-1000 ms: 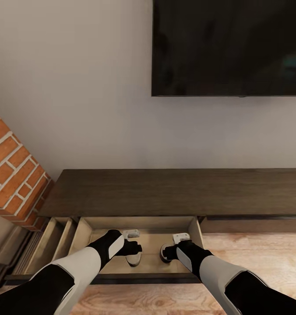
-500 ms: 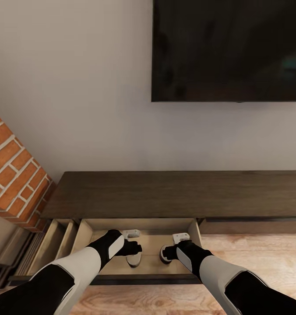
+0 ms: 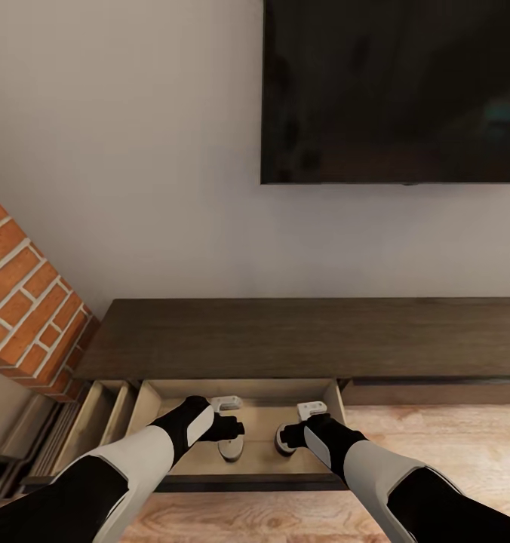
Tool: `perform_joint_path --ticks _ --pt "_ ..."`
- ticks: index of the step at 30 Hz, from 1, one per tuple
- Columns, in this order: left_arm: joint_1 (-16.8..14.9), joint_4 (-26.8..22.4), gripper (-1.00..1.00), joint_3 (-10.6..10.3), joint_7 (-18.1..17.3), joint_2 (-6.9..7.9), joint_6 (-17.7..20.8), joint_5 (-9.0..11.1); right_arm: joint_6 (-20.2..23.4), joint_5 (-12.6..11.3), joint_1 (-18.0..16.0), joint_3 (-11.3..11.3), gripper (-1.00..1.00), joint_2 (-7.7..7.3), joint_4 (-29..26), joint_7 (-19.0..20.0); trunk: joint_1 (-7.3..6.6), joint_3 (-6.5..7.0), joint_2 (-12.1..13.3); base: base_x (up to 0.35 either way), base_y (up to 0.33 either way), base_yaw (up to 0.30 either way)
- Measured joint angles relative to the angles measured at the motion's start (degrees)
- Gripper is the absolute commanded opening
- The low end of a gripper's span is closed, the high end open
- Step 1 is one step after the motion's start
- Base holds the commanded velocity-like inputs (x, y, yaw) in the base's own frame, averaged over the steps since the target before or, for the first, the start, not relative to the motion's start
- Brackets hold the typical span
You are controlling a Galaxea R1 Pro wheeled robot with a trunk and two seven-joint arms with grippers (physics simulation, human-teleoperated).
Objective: Place each of the two pumpkins and all three candles from the living room inside a cabinet in the living room (use any cabinet), then make sure every cabinet is closed, and position the cauldron so it is next to a table in the living room.
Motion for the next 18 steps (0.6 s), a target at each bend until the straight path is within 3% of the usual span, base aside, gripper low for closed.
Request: perform_joint_path --ticks 18 --pt "0.02 0.03 1.00 -0.08 0.00 0.00 0.00 -0.04 0.00 0.06 0.00 0.00 1.00 0.00 -0.01 0.00 -3.95 4.30 7.22 0.000 0.000 0.000"
